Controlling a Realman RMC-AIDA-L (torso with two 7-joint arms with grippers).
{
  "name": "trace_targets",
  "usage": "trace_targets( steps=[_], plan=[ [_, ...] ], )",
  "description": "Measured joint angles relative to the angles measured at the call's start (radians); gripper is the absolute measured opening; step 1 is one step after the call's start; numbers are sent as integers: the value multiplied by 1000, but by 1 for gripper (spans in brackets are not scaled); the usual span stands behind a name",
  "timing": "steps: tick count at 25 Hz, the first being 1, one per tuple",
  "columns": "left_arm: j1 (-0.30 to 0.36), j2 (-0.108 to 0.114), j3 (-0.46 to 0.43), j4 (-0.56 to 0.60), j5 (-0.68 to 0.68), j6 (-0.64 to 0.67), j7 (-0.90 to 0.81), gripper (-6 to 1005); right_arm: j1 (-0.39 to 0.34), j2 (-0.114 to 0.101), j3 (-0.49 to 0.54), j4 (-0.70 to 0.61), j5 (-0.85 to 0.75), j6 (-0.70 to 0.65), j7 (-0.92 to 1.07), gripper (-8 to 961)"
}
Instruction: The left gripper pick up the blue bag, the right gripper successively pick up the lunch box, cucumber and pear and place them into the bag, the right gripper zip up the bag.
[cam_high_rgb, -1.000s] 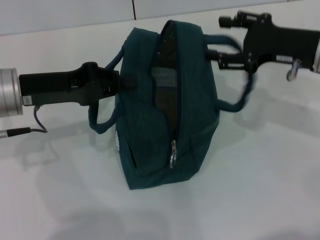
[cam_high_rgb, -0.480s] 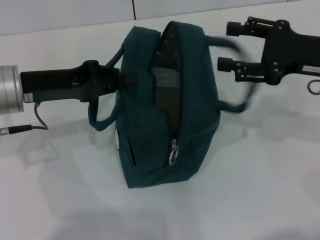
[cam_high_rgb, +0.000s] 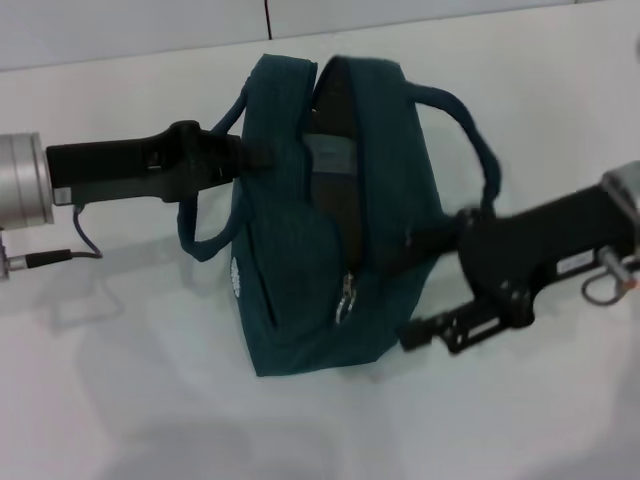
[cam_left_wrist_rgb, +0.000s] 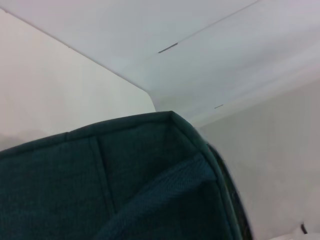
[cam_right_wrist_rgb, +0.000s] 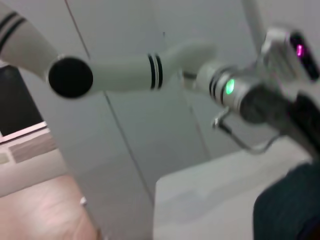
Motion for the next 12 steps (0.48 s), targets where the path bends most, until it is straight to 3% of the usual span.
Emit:
trace_targets(
  steps=[5, 12],
  plan=[
    [4, -2, -1, -1, -5, -3, 0, 43, 63, -1, 4, 104, -112, 41, 12, 764],
    [6, -1, -1, -1, -6, -3, 0, 44, 91, 8, 5, 115, -136, 33, 24, 763]
  ],
)
